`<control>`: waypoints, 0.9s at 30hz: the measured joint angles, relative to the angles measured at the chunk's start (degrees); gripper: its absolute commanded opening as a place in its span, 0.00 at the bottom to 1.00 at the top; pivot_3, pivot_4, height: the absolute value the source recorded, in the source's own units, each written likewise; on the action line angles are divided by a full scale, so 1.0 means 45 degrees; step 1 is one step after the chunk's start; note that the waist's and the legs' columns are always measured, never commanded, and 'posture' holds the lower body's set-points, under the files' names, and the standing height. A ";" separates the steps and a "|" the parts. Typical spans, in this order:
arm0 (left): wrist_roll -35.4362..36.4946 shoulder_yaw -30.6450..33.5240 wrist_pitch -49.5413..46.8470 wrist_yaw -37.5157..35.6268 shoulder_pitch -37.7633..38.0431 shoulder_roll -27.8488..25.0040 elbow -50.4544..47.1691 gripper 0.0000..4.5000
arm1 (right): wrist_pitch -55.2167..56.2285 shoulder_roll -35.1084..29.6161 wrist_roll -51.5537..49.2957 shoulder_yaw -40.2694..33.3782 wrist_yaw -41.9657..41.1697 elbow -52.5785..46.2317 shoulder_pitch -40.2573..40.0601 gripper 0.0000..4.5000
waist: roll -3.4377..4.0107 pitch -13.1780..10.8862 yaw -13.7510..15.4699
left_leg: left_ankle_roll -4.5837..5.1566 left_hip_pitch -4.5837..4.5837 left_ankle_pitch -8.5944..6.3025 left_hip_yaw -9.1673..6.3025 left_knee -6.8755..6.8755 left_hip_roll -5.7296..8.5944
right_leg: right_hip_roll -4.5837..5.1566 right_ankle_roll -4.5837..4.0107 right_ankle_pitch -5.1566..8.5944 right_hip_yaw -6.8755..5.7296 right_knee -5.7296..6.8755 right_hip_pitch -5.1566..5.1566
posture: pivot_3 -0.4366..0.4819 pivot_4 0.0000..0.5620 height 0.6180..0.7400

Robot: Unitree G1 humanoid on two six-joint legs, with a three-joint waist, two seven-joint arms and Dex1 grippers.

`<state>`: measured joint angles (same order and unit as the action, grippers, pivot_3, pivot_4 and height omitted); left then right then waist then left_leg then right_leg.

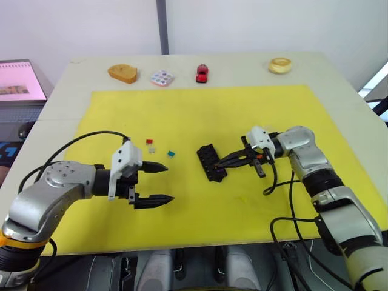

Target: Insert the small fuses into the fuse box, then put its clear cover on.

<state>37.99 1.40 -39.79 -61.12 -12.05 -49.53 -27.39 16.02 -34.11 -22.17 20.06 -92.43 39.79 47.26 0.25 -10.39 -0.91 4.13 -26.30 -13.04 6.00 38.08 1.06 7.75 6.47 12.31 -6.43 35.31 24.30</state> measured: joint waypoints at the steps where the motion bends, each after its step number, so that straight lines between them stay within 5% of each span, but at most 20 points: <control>1: 0.0005 0.0000 0.0000 0.0013 0.0000 0.0000 0.0000 0.99 | 0.0130 -0.0028 -0.0014 0.0119 -0.0001 0.0045 0.0076 0.00 | 0.0000 0.0000 0.0002 | -0.0002 0.0001 0.0001 -0.0001 0.0000 -0.0001 | 0.0000 0.0000 0.0000 0.0000 0.0000 0.0000 | 0.48 0.27 1.00; 18: -0.0005 -0.0001 0.0037 0.0311 0.0002 0.0057 0.0054 0.99 | 0.2236 -0.0194 -0.0402 0.1983 0.0007 0.0497 0.1246 0.00 | 0.0002 -0.0001 -0.0032 | -0.0006 0.0006 0.0002 0.0000 -0.0005 -0.0005 | -0.0001 -0.0002 0.0001 0.0002 0.0002 0.0004 | 0.48 0.27 1.00; 27: 0.0002 -0.0001 0.0063 0.0475 0.0011 0.0257 0.0055 0.99 | 0.0987 -0.0684 -0.0646 0.2867 0.0030 0.0486 0.1832 0.00 | 0.0002 -0.0001 0.0002 | -0.0008 0.0006 0.0001 -0.0001 -0.0005 -0.0004 | 0.0004 -0.0003 0.0001 0.0003 0.0001 0.0004 | 0.48 0.27 1.00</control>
<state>38.00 1.40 -39.51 -58.98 -12.00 -48.38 -27.15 20.46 -37.19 -25.08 32.96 -92.30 41.98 55.51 0.25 -10.40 -0.90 4.10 -26.28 -13.03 6.00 38.05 1.04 7.76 6.45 12.32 -6.42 35.32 24.32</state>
